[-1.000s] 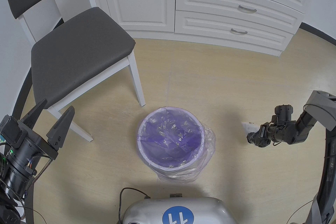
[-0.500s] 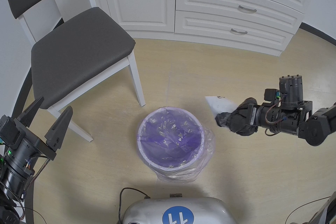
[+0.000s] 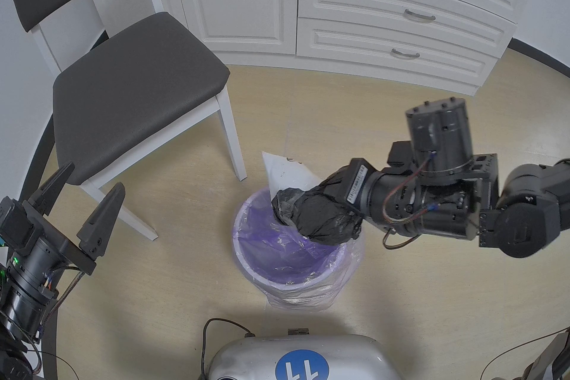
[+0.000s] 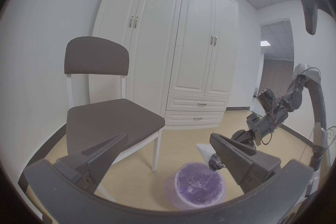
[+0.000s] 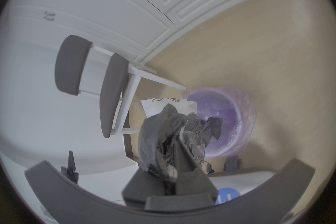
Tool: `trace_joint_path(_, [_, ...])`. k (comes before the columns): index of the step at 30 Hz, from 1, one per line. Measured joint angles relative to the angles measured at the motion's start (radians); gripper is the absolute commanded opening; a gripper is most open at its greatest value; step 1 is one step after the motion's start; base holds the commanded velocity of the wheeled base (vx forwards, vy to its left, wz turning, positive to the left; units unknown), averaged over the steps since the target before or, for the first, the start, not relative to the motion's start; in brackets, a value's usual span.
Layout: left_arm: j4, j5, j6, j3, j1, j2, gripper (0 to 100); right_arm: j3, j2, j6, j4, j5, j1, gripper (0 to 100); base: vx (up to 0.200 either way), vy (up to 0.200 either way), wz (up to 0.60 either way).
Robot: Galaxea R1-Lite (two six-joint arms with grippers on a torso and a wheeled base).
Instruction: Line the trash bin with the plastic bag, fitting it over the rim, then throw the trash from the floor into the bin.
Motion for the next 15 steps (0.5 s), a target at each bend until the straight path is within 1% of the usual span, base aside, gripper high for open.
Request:
trace_joint_path(4, [0.0,0.0,0.03,0.0,-0.003,0.002,100,-0.119,0.086,0.11,0.108,-0.013,0.016,0,0.0,0.0,0.0])
trace_joint_path(6, [0.001,0.0,0.043,0.0,-0.004,0.004,100,-0.166,0.131,0.146,0.147,-0.016,0.019,0,0.0,0.0,0.0])
trace_joint_path(9, [0.001,0.001,0.054,0.0,-0.005,0.005,100,-0.225,0.195,0.186,0.184,-0.02,0.019,0,0.0,0.0,0.0])
trace_joint_path(15, [0.002,0.001,0.06,0.0,-0.005,0.01,100,-0.301,0.308,0.222,0.208,-0.031,0.004,0,0.0,0.0,0.0])
